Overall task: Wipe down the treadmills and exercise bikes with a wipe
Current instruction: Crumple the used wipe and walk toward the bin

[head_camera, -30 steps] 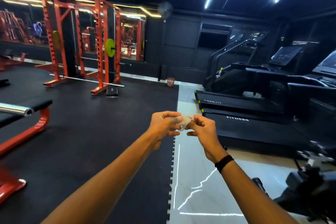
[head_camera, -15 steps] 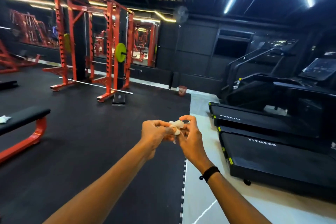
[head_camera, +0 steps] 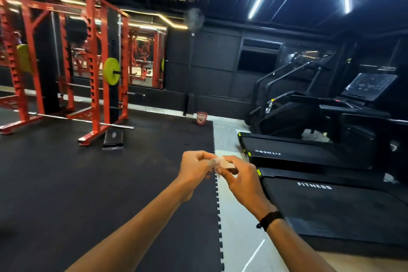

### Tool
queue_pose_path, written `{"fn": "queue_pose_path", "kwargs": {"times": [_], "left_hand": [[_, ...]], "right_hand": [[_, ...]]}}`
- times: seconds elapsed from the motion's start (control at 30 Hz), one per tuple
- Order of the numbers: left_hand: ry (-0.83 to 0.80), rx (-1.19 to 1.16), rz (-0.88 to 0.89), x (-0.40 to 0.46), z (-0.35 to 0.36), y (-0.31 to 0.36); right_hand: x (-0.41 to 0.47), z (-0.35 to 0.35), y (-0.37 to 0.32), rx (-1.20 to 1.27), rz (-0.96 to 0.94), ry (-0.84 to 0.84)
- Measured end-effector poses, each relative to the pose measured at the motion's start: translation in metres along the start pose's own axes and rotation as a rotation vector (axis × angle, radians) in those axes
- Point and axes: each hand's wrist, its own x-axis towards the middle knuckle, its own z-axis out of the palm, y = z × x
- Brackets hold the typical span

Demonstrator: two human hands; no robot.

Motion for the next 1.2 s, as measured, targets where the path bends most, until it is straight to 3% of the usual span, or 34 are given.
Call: {"fn": "queue_pose_path", "kwargs": {"times": [0.2,0.37,0.57,0.77,0.97,1.2], "left_hand": [[-0.063,0.059,-0.001,0.134,-0.004,-0.055],[-0.177,0.113,0.019,0.268,-0.001,-0.052],[-0.018,0.154,0.145,0.428,0.007,-0.035],[0.135,0.074,0.122,0.550,-0.001,-0.088],[0.044,0.007,0.110,0.690,0.016,-0.148],[-0.075,0.018,0.126,0.889,0.045,-0.148]], "right_hand": [[0.092,0.047,0.094,-0.024,0.016,0.090],[0.204,0.072,0.158,0.058,-0.052,0.053],[0.349,0.090,0.216,0.167,-0.041,0.134],[0.438,0.151,0.303,0.058,-0.120,0.115],[0.541,0.191,0.417,0.050,-0.125,0.026],[0.709,0.197,0.509,0.060,-0.101,-0.015]]}}
